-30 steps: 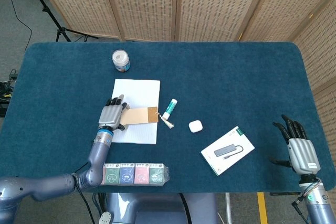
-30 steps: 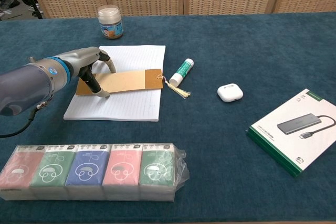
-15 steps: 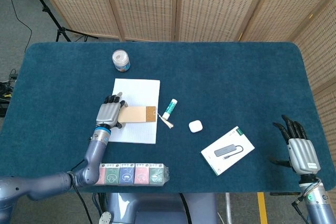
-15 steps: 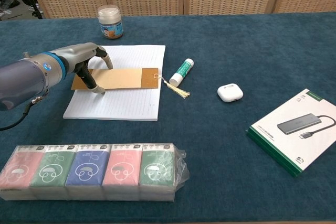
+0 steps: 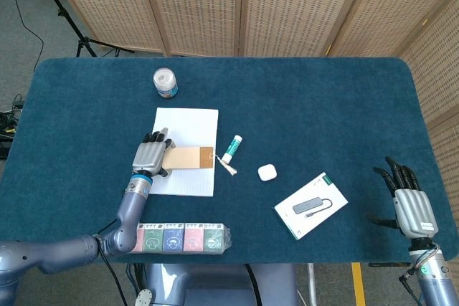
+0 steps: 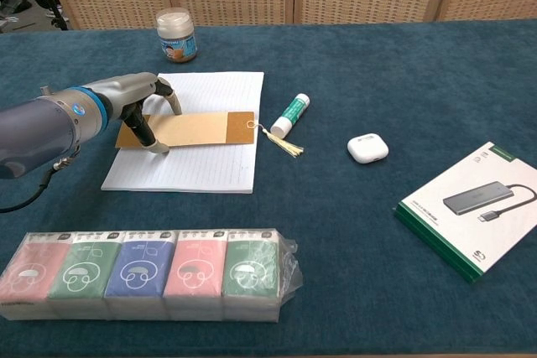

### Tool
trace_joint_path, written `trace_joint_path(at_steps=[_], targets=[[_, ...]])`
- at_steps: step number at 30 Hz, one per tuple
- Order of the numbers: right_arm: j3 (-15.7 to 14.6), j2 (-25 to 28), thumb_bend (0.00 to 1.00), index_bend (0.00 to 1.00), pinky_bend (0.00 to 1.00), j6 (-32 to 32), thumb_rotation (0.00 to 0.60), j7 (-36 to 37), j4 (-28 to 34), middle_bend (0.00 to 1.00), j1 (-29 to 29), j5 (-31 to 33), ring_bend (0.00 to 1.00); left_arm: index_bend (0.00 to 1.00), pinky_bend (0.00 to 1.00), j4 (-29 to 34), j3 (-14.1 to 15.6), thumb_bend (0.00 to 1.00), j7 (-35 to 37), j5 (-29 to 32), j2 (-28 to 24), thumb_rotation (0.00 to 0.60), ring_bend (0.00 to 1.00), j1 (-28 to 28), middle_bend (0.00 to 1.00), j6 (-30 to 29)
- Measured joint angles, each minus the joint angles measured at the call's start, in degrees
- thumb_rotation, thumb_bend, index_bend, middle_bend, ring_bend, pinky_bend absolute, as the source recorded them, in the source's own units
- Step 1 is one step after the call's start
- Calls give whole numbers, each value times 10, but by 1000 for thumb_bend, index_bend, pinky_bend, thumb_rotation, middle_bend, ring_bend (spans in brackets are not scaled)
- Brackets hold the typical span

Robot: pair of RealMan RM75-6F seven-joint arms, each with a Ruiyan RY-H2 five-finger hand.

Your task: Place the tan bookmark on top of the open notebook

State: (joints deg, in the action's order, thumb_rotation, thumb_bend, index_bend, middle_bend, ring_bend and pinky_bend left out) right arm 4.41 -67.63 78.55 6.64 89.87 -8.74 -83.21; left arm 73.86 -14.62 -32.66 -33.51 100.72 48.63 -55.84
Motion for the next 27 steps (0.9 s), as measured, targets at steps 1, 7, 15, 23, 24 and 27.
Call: trace_joint_path(at_steps=[1,7,15,23,24,27], targets=[[0,0,0,149,0,0,600,0,0,0,0,0,0,754,18,0,0,241,-1,1,0,600,0,0,0,0],[0,0,0,149,0,0,600,0,0,0,0,0,0,592,18,0,0,218,-4,5,-2,600,0,0,0,1],[0,0,0,149,0,0,600,-1,1,0,0,0,0,397,18,3,0,203,2,0,-7,600,0,-1,0,8],[0,0,0,149,0,0,600,-1,1,0,0,0,0,326,18,4,0,202,3,-1,-8,600,0,-1,0,5],[0,0,0,149,0,0,600,-1,1,0,0,0,0,312,18,5,0,202,2,0,-9,600,0,-1,0,5],[0,0,0,148,0,0,600,-1,1,0,0,0,0,263,18,7,-1,190,3,2,-12,600,0,0,0,9]])
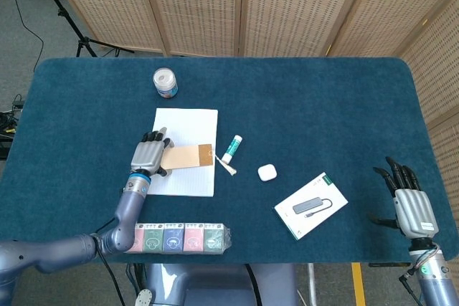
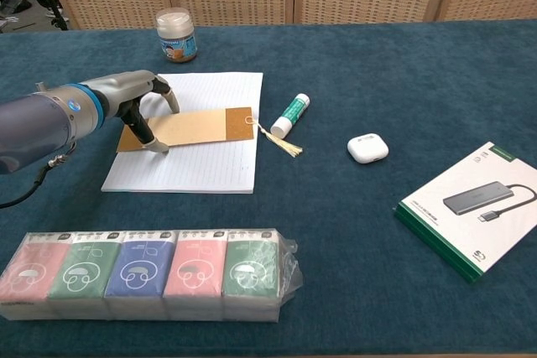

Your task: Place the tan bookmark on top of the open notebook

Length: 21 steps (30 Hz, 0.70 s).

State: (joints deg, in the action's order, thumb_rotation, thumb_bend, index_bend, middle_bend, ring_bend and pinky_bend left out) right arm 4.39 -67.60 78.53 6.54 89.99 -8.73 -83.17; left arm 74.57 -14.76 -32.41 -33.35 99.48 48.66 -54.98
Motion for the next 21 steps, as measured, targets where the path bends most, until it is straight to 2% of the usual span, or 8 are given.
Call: trace_joint_path(at_steps=[5,14,21], targets=[[0,0,0,149,0,-1,600,-1,1,0,0,1,0,185,18,2,-1,169,0,0,-1,600,0,1,0,-1],[0,2,0,148,0,-1,600,1,1,0,0,1,0,165,18,13,-3,162,8,-6,-7,600,0,0,0,-4],[0,2,0,149,0,-2,600,2,1,0,0,2,0,165,18,55,-7,162,16,-16,-35,600,0,-6,0,-11]])
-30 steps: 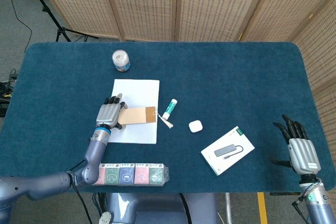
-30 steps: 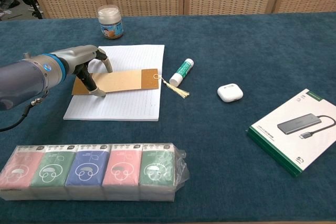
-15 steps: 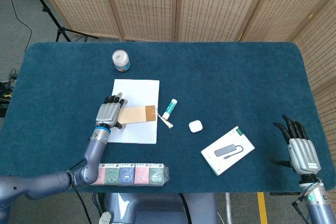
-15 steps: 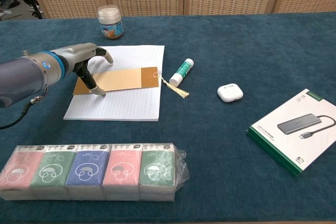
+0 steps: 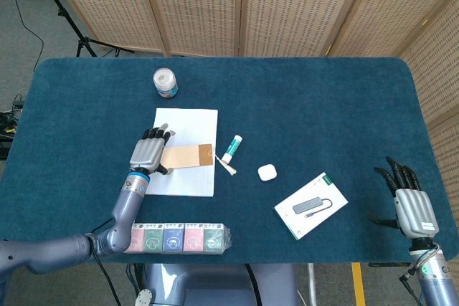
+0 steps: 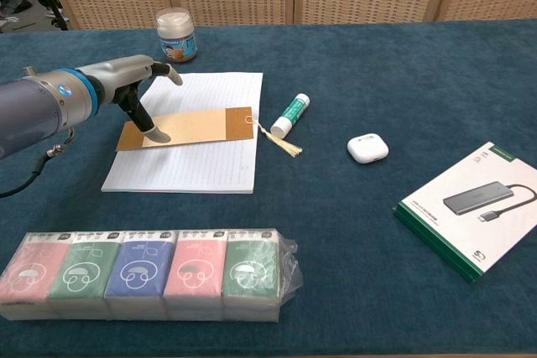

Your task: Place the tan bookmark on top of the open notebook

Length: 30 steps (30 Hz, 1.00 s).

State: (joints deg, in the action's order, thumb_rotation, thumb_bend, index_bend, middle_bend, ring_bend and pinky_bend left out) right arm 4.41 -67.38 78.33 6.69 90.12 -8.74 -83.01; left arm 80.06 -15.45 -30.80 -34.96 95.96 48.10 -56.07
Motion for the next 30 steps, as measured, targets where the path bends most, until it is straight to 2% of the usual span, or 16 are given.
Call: trace_joint_path(at_steps=[7,16,21,30], targets=[[-1,-1,0,149,0,0,600,-2,1,0,0,-1,0,158,18,59,5,161,19,-20,-50,600,0,-11,0,11],[-2,-3,0,149,0,-2,600,-8,1,0,-1,-2,0,152,18,127,22,159,77,-58,-116,600,0,-17,0,92],[-2,-3,0,149,0,-3,600,-7,0,0,-1,-1,0,152,18,141,31,158,110,-66,-123,600,0,-11,0,117],[-2,-2,0,149,0,-3,600,-4,0,0,-1,-1,0,152,18,131,45,159,121,-58,-111,600,0,-4,0,108]])
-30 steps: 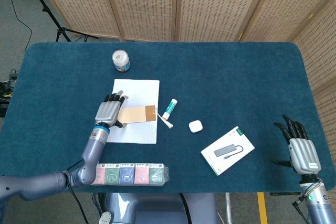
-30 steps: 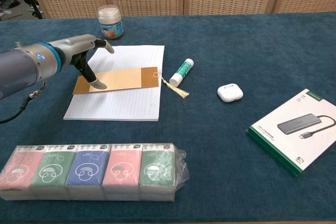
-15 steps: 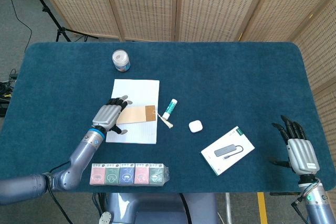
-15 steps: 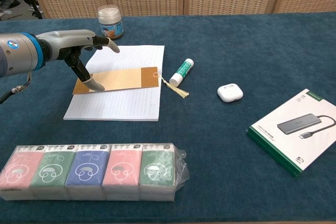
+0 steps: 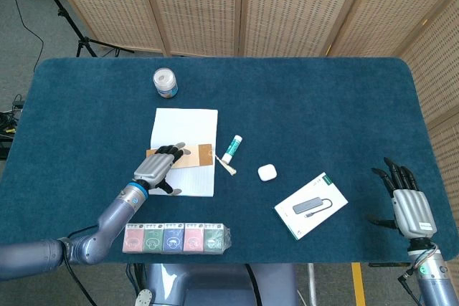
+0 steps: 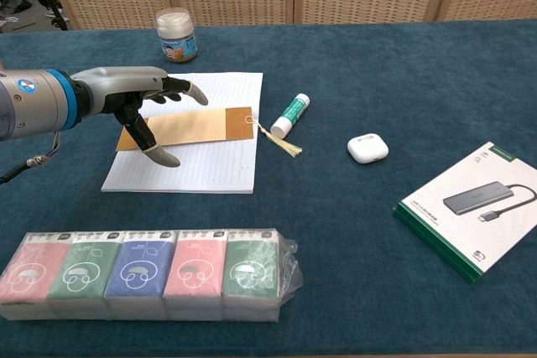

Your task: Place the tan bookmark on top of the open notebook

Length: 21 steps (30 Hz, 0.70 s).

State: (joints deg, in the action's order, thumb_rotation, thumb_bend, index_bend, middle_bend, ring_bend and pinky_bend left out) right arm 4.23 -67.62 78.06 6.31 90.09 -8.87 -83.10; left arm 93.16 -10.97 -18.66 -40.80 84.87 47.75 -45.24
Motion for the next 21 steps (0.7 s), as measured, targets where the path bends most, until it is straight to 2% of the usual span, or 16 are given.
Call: trace_joint_path(at_steps=[9,21], targets=[[0,-1,0,149,0,-1,600,-2,0,0,0,1,0,152,18,-19,9,159,43,-5,9,600,0,-1,0,19],[0,0,0,148,0,-3,600,0,0,0,-1,3,0,152,18,-58,21,160,51,3,37,600,0,15,0,30]])
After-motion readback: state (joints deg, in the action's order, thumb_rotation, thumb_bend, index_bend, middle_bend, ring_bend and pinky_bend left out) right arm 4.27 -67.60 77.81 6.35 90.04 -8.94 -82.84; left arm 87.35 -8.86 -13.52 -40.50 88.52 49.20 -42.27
